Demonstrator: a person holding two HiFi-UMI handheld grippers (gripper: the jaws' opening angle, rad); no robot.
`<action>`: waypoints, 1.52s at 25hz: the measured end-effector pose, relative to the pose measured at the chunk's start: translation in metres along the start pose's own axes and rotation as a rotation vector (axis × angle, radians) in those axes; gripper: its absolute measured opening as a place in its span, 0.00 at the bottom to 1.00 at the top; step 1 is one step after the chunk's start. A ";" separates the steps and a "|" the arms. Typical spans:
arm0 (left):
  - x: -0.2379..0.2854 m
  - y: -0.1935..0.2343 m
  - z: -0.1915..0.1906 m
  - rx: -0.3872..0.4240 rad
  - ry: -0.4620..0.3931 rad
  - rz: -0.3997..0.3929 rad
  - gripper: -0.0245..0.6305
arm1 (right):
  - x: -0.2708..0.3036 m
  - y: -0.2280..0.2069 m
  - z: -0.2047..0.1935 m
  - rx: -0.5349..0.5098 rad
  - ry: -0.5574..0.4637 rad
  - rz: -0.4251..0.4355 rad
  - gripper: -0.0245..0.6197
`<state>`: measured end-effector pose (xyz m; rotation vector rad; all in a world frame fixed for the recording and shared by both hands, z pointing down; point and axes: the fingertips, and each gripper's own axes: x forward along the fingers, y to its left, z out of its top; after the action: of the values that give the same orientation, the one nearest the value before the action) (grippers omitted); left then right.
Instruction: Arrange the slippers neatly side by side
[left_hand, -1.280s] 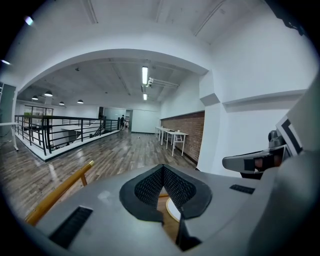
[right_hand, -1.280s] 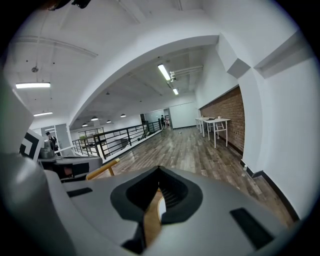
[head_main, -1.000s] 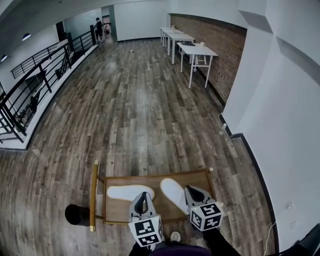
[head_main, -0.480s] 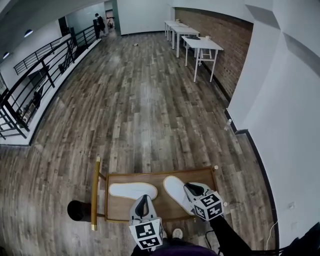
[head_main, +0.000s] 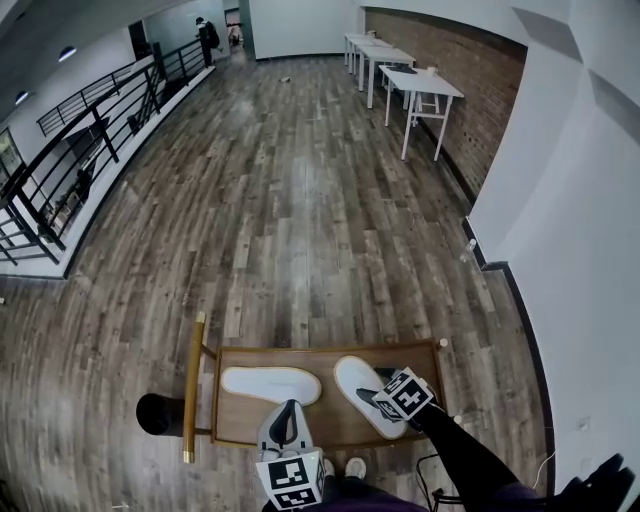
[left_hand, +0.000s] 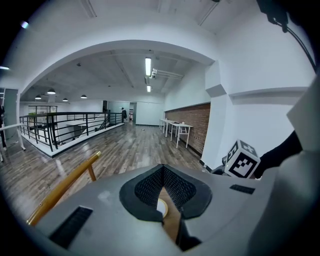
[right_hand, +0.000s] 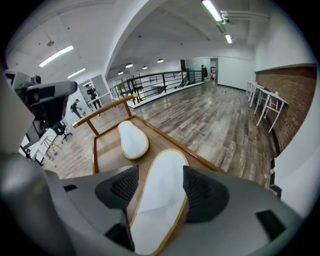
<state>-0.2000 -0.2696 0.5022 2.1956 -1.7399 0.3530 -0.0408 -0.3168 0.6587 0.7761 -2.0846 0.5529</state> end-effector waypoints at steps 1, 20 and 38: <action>0.000 0.000 -0.001 0.001 0.003 -0.001 0.04 | 0.006 -0.002 -0.004 -0.015 0.032 -0.008 0.43; 0.001 0.020 -0.018 -0.019 0.054 0.042 0.04 | 0.048 -0.019 -0.047 0.036 0.321 -0.037 0.09; -0.003 0.021 -0.014 -0.026 0.034 0.033 0.04 | 0.004 -0.020 -0.011 0.716 0.111 0.084 0.06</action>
<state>-0.2208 -0.2656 0.5163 2.1331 -1.7544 0.3708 -0.0230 -0.3259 0.6704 1.0193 -1.8139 1.3954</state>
